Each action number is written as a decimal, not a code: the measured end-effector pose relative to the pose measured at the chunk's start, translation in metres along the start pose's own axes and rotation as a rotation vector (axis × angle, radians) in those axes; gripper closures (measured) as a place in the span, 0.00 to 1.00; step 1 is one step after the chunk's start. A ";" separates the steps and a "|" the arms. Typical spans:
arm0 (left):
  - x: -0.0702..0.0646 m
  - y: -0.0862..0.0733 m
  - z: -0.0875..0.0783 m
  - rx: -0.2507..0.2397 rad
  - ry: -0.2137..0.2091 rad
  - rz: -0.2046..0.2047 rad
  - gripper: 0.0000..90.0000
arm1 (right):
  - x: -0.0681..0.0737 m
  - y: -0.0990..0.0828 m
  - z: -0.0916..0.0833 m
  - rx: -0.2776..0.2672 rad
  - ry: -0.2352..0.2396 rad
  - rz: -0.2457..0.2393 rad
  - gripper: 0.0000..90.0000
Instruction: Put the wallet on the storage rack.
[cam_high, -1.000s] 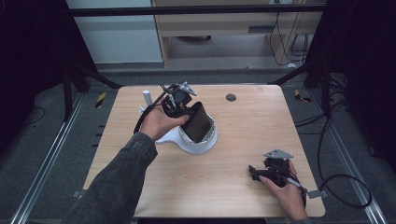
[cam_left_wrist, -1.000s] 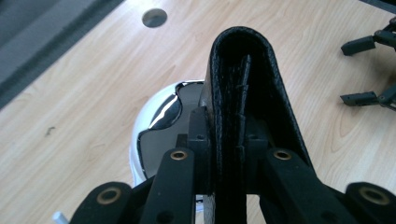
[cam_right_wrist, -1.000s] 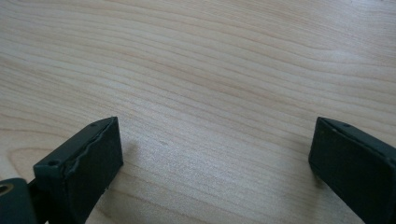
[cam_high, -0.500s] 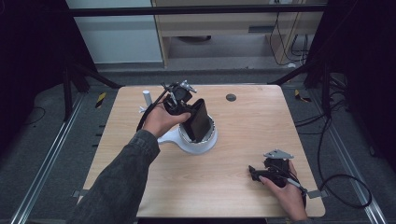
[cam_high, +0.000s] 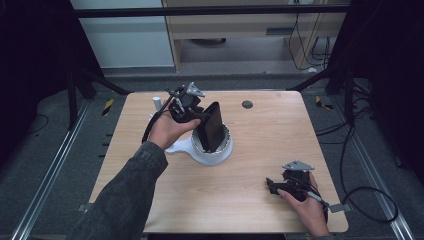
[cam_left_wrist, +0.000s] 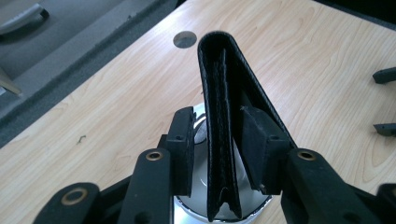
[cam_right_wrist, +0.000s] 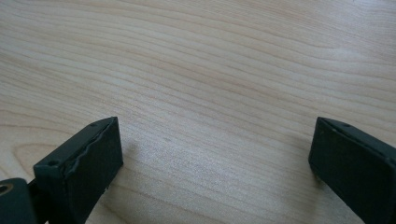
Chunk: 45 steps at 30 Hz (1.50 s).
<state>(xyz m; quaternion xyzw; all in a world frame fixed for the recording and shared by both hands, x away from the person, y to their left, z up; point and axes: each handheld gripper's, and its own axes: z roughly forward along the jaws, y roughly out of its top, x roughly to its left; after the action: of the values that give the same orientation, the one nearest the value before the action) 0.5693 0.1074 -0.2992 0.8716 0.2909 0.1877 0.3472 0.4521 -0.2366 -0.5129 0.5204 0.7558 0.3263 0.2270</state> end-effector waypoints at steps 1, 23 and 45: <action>0.000 0.000 -0.002 -0.003 0.006 0.003 0.72 | 0.000 0.000 0.000 0.000 0.000 0.000 0.03; -0.020 -0.016 -0.043 -0.119 0.042 0.019 0.18 | 0.000 -0.001 -0.001 -0.002 -0.003 -0.005 0.03; -0.052 -0.082 -0.038 -0.134 -0.039 -0.011 0.07 | 0.001 0.000 0.000 0.005 0.010 0.003 0.02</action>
<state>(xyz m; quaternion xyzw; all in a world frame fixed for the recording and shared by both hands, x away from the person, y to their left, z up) 0.4789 0.1416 -0.3384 0.8482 0.2758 0.1878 0.4113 0.4516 -0.2359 -0.5127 0.5204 0.7569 0.3274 0.2214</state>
